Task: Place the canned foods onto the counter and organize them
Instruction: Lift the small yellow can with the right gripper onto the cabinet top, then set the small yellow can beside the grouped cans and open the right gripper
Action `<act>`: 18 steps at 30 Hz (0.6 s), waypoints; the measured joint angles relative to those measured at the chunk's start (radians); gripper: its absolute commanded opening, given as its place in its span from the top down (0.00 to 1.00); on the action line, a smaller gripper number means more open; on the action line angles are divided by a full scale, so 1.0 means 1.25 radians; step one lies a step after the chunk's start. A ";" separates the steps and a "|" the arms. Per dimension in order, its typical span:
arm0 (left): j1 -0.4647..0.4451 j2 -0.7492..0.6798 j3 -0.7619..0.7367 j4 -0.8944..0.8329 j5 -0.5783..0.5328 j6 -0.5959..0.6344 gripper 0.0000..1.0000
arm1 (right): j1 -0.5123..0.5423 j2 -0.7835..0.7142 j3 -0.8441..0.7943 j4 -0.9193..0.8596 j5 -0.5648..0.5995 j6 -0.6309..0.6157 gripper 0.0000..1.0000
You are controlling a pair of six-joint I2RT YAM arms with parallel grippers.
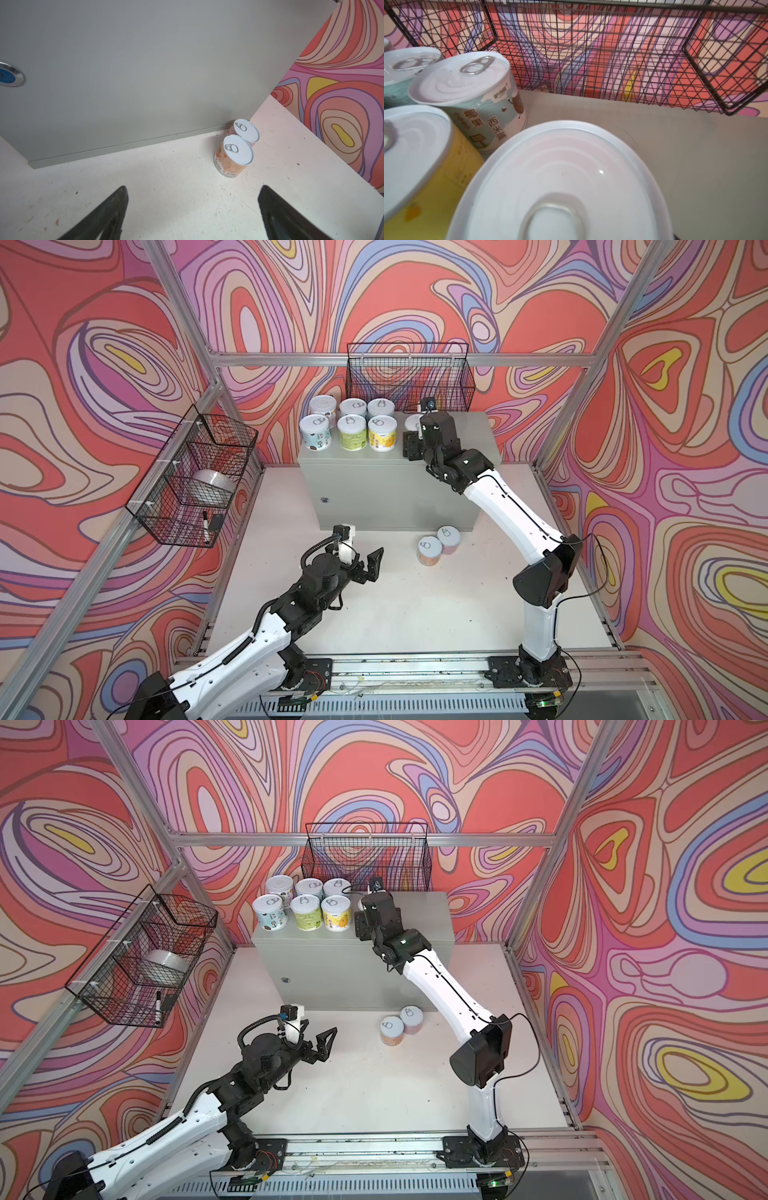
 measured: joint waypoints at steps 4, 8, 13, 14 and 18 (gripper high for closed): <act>0.000 -0.004 0.000 -0.009 -0.006 0.001 0.00 | 0.000 0.000 0.000 0.000 -0.011 0.006 0.49; 0.000 -0.004 0.000 -0.013 -0.010 0.006 0.00 | -0.002 -0.001 0.000 0.000 -0.030 0.007 0.43; 0.000 -0.003 0.000 -0.013 -0.016 0.009 0.00 | -0.003 -0.001 0.009 -0.013 -0.047 0.005 0.29; 0.000 -0.003 0.000 -0.013 -0.016 0.010 0.00 | -0.004 -0.001 0.012 -0.019 -0.049 0.005 0.26; 0.000 -0.003 0.000 -0.013 -0.020 0.013 0.00 | -0.004 -0.001 0.013 -0.020 -0.053 0.005 0.05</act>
